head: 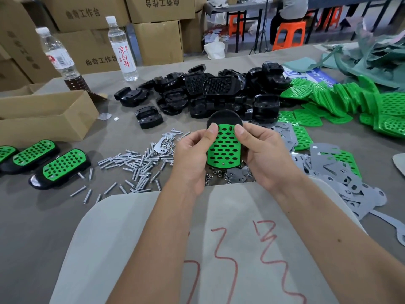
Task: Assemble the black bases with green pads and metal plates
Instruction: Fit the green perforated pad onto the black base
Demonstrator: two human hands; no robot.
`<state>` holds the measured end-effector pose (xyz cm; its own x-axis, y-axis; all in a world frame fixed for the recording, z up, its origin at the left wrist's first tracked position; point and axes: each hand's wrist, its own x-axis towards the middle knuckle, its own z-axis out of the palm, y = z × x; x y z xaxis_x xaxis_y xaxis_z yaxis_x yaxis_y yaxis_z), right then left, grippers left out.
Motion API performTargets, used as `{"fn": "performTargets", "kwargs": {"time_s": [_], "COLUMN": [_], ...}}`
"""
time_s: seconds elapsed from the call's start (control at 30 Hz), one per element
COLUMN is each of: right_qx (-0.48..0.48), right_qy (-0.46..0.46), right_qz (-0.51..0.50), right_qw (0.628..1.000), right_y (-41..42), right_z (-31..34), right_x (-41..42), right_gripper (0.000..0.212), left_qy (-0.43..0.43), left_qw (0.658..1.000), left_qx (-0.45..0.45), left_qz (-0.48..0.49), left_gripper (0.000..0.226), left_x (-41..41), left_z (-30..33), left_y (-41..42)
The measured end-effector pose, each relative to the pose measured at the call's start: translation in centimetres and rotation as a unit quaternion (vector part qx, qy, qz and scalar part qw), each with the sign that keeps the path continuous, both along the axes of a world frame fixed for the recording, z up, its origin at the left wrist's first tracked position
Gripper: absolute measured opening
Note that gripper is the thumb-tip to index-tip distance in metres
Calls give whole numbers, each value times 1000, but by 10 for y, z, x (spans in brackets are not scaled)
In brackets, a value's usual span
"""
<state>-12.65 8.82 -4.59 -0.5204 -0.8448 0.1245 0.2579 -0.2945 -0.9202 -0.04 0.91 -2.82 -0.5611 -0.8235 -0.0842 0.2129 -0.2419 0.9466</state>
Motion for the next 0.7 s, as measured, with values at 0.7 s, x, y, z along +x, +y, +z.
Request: {"fn": "performTargets", "kwargs": {"time_s": [0.7], "right_qx": [53], "right_qy": [8], "right_qz": [12], "right_qw": [998], "right_y": [-4], "right_z": [-1], "right_x": [-3], "right_gripper": [28], "left_qy": [8], "left_qw": [995], "left_qx": [-55], "left_qz": [80], "left_gripper": [7], "left_x": [-1], "left_z": [-10], "left_y": [-8]}}
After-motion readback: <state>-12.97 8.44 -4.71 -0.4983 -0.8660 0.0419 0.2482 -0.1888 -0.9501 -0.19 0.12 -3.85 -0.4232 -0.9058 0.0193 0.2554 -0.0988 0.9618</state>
